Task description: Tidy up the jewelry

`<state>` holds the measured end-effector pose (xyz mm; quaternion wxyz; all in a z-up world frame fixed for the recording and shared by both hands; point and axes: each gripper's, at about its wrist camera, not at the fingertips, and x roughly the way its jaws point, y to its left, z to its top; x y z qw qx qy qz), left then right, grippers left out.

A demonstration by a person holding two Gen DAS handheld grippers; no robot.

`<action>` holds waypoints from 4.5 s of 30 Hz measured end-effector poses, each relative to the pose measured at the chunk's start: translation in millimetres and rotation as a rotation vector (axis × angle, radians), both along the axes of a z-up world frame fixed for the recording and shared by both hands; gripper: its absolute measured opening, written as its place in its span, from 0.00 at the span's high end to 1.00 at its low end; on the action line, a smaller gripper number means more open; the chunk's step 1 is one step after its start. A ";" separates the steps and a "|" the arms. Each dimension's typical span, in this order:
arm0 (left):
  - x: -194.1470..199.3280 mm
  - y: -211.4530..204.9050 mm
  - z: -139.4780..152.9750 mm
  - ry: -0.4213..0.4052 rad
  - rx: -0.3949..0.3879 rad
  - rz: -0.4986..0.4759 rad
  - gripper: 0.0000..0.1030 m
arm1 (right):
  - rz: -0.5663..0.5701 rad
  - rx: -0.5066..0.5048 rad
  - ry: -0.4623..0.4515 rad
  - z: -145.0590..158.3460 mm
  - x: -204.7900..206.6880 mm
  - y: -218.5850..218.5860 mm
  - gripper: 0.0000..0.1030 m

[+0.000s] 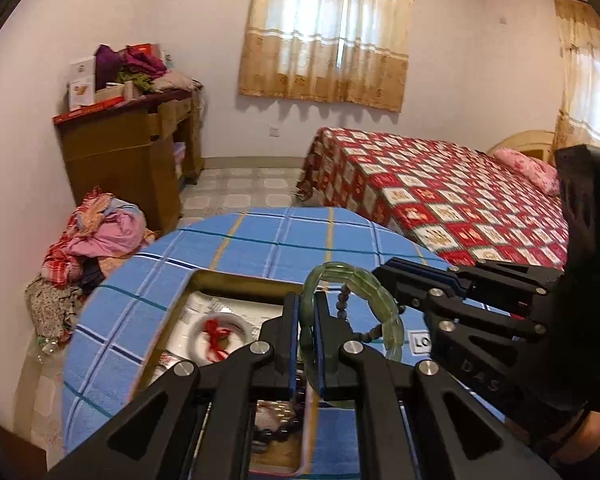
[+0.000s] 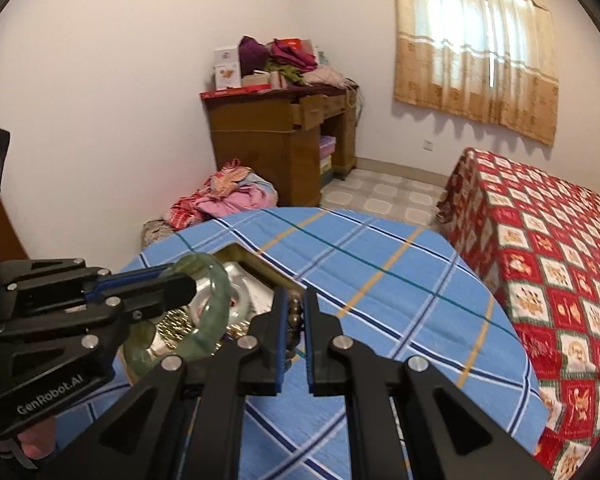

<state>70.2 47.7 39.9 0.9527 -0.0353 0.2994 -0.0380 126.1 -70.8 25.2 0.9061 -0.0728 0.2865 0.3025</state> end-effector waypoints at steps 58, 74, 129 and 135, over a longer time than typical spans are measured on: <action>12.5 72.5 -81.6 0.195 0.042 0.188 0.94 | 0.132 -0.059 0.113 -48.7 -21.3 72.0 0.92; 17.8 73.3 -91.6 0.222 0.048 0.195 0.94 | 0.126 -0.094 0.125 -62.2 -18.9 77.6 0.92; -31.9 75.0 -43.5 0.105 0.063 0.270 0.34 | -0.009 0.007 0.029 -22.9 -43.2 28.6 0.33; -31.9 75.0 -40.7 0.102 0.068 0.268 0.34 | -0.011 0.008 0.028 -21.9 -43.5 28.1 0.31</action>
